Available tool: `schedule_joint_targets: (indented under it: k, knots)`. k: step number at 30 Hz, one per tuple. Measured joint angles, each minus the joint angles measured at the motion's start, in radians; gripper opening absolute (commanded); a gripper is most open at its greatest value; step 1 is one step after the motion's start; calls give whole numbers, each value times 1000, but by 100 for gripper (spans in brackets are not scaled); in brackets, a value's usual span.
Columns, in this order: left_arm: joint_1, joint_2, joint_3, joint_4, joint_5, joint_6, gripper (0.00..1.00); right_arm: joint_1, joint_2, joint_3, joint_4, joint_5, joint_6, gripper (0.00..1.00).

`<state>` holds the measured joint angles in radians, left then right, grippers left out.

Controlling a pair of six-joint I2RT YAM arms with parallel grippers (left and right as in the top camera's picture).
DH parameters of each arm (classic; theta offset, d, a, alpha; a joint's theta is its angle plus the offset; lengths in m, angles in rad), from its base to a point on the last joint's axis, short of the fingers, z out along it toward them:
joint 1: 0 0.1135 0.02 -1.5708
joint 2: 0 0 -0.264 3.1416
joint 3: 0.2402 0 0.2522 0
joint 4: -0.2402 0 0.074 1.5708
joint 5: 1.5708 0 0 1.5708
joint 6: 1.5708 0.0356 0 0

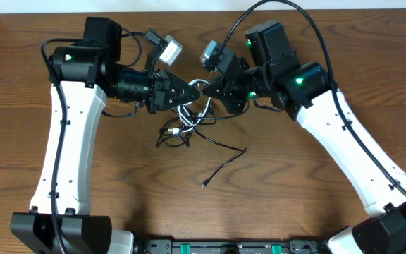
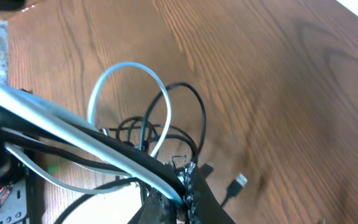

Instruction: Untangle cables

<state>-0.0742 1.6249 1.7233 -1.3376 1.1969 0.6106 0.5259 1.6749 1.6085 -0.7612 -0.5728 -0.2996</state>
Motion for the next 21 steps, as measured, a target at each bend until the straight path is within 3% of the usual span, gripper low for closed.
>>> schedule_joint_targets:
  k: [11,21]
  knots:
    - [-1,0,0,3,-29,0,8,8,-11,0,-24,137,1,1]
    - [-2,0,0,4,-31,0,8,-23,-144,0,-34,264,27,1]
